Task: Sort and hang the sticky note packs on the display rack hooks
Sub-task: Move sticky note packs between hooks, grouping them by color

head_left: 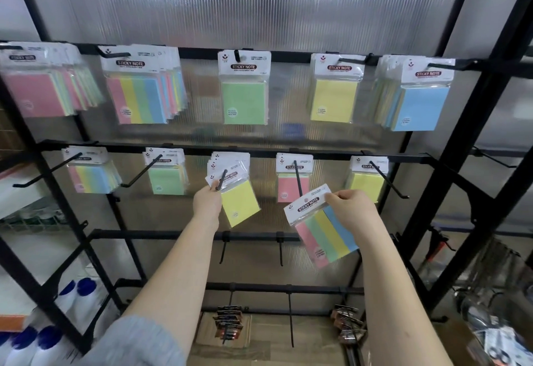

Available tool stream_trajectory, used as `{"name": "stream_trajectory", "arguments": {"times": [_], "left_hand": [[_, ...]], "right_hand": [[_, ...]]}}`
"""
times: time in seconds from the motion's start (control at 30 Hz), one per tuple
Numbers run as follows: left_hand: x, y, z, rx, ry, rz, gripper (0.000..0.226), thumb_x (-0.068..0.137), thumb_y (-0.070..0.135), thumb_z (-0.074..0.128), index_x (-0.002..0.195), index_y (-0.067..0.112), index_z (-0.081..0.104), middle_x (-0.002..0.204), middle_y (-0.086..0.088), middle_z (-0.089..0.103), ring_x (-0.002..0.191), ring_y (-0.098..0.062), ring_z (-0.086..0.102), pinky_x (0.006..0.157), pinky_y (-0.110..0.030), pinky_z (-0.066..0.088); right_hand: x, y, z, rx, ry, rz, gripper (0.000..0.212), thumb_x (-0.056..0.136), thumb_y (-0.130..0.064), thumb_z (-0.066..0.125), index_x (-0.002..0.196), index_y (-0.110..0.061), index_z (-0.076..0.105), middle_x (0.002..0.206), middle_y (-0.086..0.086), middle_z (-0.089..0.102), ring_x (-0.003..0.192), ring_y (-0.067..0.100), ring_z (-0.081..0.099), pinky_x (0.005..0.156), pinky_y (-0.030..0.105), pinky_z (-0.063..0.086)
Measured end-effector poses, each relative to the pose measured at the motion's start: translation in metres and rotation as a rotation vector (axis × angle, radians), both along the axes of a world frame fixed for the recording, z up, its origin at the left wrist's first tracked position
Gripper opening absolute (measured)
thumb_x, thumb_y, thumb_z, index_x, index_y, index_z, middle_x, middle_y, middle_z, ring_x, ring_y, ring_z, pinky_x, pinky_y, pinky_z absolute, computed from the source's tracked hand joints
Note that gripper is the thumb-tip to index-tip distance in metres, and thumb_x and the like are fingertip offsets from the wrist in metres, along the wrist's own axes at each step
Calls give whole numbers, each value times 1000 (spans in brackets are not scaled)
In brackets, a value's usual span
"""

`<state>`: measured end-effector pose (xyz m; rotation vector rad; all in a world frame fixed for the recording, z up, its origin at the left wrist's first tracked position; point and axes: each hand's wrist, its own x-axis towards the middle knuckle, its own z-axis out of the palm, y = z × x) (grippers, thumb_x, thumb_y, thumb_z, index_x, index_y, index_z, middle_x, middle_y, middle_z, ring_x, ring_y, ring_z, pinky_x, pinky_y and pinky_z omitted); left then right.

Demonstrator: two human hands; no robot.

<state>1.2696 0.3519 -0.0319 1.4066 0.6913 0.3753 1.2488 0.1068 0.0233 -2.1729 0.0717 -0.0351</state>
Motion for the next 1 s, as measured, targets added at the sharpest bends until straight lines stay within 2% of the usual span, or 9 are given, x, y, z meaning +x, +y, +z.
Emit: {"name": "stream_trajectory", "arguments": {"times": [0.1, 0.17, 0.27, 0.37, 0.5, 0.6, 0.7, 0.83, 1.0], "left_hand": [[-10, -5, 5, 135, 11, 53, 23, 102, 21, 35, 96, 16, 57, 70, -1, 44, 60, -16, 35, 54, -26, 27], [-19, -5, 6, 226, 3, 82, 33, 102, 25, 33, 79, 12, 52, 66, -3, 41, 63, -22, 38, 55, -28, 28], [-37, -9, 6, 350, 10, 116, 38, 101, 27, 31, 72, 8, 45, 64, -3, 39, 60, -20, 35, 54, -29, 26], [-57, -17, 13, 462, 5, 145, 43, 102, 26, 31, 62, 10, 30, 61, -2, 32, 55, -17, 27, 51, -30, 20], [-75, -22, 26, 563, 21, 139, 45, 102, 26, 32, 60, 12, 28, 60, -1, 32, 54, -14, 27, 49, -29, 19], [-83, -19, 31, 605, 19, 128, 46, 102, 28, 32, 59, 13, 28, 59, -1, 32, 53, -15, 28, 49, -30, 20], [-87, -12, 37, 617, -10, 134, 46, 102, 29, 33, 59, 13, 27, 58, -2, 31, 53, -16, 27, 50, -32, 20], [-88, 6, 47, 634, -31, 147, 46, 102, 28, 33, 59, 13, 28, 58, -2, 31, 53, -16, 28, 49, -33, 21], [-90, 39, 58, 654, -51, 152, 44, 102, 28, 32, 60, 14, 29, 61, -1, 34, 54, -15, 30, 49, -32, 23]], "right_hand": [[-7, -5, 5, 23, -33, -9, 35, 96, -20, 48, 106, 11, 60, 61, 6, 35, 56, 17, 29, 49, 27, 21], [-10, -8, 6, 67, -79, -24, 36, 95, -20, 48, 103, 13, 58, 68, 10, 38, 61, 19, 30, 51, 28, 20], [-14, -11, 4, 137, -161, -70, 35, 95, -20, 48, 89, 14, 58, 58, 4, 32, 54, 17, 26, 50, 28, 19], [-20, -15, 3, 227, -255, -103, 33, 95, -21, 50, 76, 5, 60, 56, 2, 38, 54, 14, 30, 48, 25, 26], [-27, -17, 7, 352, -353, -133, 22, 95, -28, 56, 80, -16, 65, 63, -12, 56, 57, 2, 45, 49, 8, 34], [-29, -13, 10, 415, -400, -157, 17, 93, -29, 60, 83, -16, 65, 71, -13, 60, 63, -2, 51, 56, 7, 37], [-32, -4, 14, 438, -433, -151, 20, 91, -28, 63, 71, -23, 61, 68, -14, 59, 61, -3, 52, 57, 4, 37], [-31, 13, 21, 475, -446, -147, 24, 87, -29, 67, 67, -18, 60, 60, -10, 54, 48, -5, 45, 52, 6, 35], [-34, 45, 27, 539, -498, -183, 26, 87, -30, 67, 64, -20, 58, 61, -8, 55, 48, -4, 45, 51, 7, 36]]}}
